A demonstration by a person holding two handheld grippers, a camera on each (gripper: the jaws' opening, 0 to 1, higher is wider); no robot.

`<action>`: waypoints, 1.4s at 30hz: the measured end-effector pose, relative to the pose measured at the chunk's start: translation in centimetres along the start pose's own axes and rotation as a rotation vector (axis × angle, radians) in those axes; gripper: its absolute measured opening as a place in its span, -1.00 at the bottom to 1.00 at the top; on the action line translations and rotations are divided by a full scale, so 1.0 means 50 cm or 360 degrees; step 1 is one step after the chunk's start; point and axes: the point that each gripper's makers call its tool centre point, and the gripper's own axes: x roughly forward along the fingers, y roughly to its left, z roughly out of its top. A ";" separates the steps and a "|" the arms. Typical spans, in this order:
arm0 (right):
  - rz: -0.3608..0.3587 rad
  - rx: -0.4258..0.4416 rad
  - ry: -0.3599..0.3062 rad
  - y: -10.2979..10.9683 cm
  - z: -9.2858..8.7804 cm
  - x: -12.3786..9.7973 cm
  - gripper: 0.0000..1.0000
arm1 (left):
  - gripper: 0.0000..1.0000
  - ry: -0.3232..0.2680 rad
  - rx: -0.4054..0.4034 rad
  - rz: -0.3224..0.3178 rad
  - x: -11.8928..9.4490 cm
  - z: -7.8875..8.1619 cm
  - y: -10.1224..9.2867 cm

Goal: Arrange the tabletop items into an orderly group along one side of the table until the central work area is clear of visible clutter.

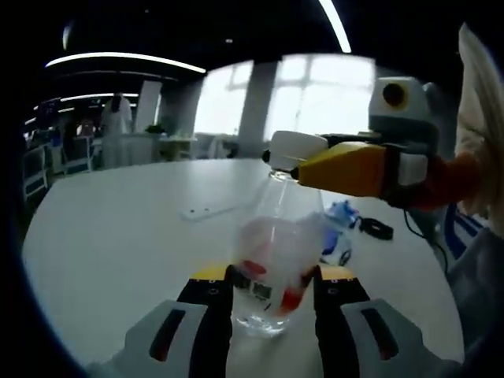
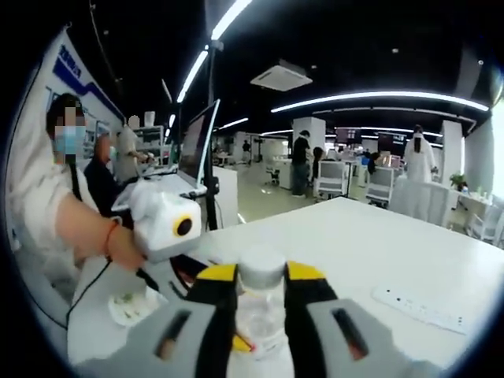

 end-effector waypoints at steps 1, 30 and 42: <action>0.0004 -0.0002 -0.0002 0.001 0.000 0.000 -0.62 | -0.26 0.0004 0.0002 0.0000 0.000 -0.001 -0.001; 0.0011 0.0064 0.0007 0.004 0.004 0.002 -0.48 | -0.08 0.0058 -0.0019 0.0054 -0.021 -0.005 0.000; -0.0008 0.0083 0.0006 -0.002 0.009 -0.005 -0.33 | 0.03 0.0049 -0.0048 0.0077 -0.036 0.000 0.001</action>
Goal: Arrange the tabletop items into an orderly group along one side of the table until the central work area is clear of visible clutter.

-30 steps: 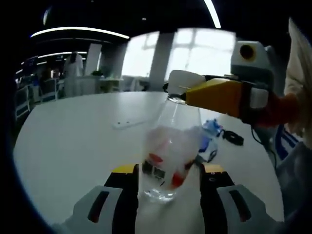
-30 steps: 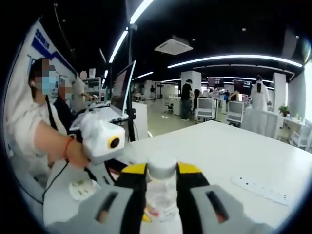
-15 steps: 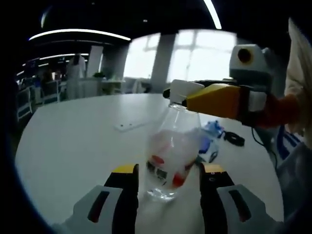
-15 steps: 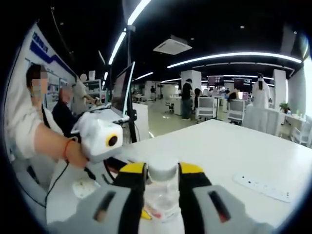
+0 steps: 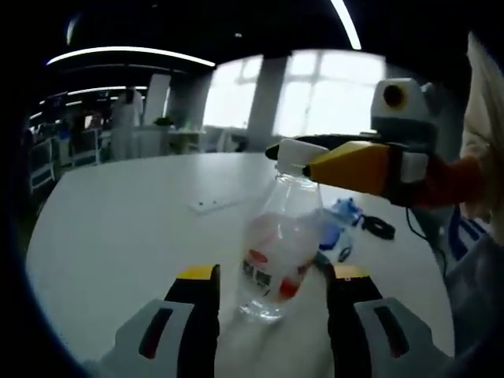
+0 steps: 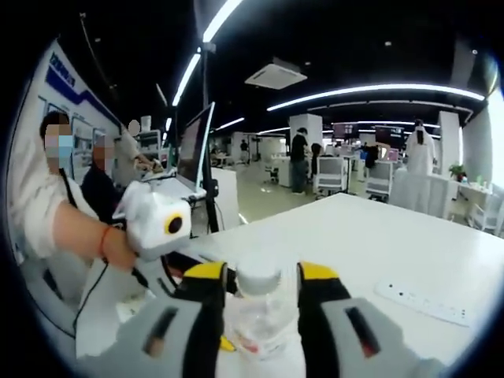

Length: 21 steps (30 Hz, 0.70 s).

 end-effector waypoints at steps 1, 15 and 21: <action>-0.0001 0.0002 0.0002 0.000 0.000 -0.001 -0.32 | 0.05 0.0001 -0.0002 0.0002 -0.001 0.000 -0.001; -0.0023 0.0019 -0.0001 -0.001 0.007 -0.026 -0.09 | 0.42 0.0006 -0.0043 0.0055 -0.040 0.006 -0.006; -0.0031 0.0021 0.0011 0.000 0.005 -0.038 0.02 | 0.58 0.0012 -0.0068 0.0063 -0.058 0.006 -0.022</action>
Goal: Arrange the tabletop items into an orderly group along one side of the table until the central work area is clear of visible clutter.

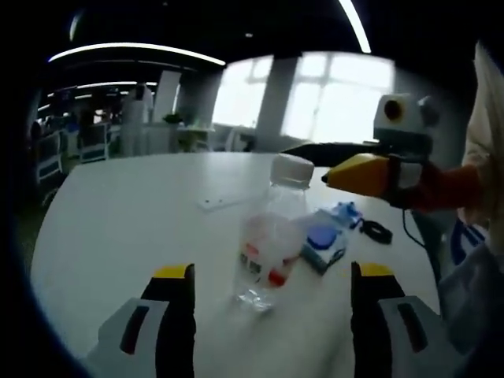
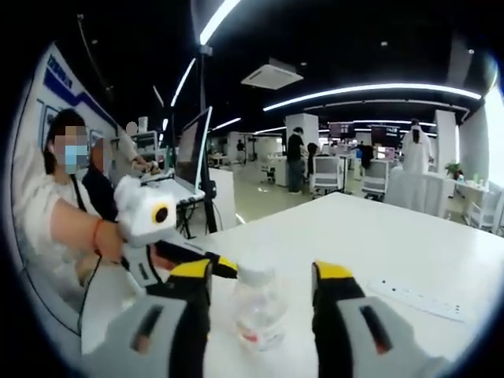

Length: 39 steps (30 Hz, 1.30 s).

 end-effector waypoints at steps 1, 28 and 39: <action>0.0000 0.0001 0.0002 0.001 -0.001 -0.002 0.03 | 0.59 -0.0001 0.0002 -0.0002 -0.002 0.000 -0.003; 0.0056 0.0028 0.0024 0.052 0.004 -0.070 0.35 | 0.74 -0.0048 -0.0055 -0.0017 -0.106 -0.008 -0.153; 0.0117 0.0017 0.0047 0.094 -0.001 -0.087 0.33 | 0.74 -0.0044 -0.0071 -0.0019 -0.154 -0.021 -0.203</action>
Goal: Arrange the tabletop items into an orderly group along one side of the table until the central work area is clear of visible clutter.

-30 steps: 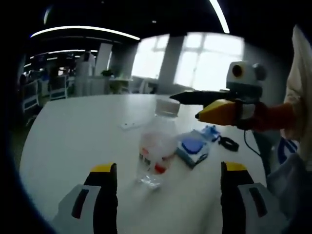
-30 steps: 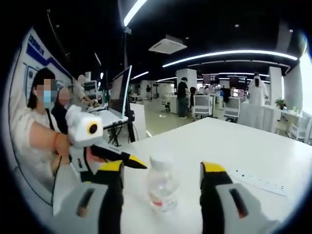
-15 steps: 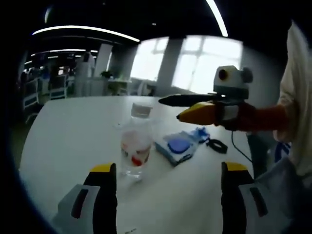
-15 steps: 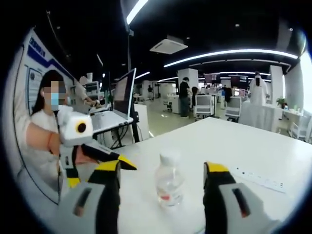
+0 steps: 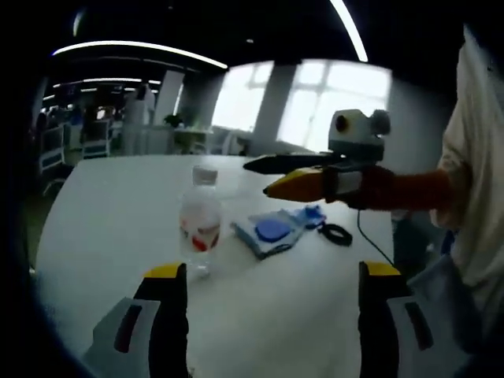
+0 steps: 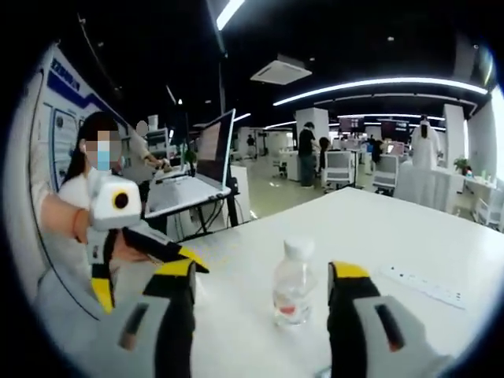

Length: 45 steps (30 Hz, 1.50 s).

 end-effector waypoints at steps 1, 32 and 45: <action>0.0014 -0.0001 0.0015 0.007 -0.003 0.000 0.34 | 0.73 0.0005 0.0006 0.0003 -0.006 -0.003 -0.005; 0.0250 -0.0073 0.0136 0.118 -0.026 0.012 0.38 | 0.72 -0.0021 0.0014 0.0020 -0.105 -0.012 -0.115; 0.0438 -0.0131 0.0249 0.169 -0.066 0.066 0.34 | 0.70 -0.0042 -0.0005 0.0077 -0.138 -0.020 -0.115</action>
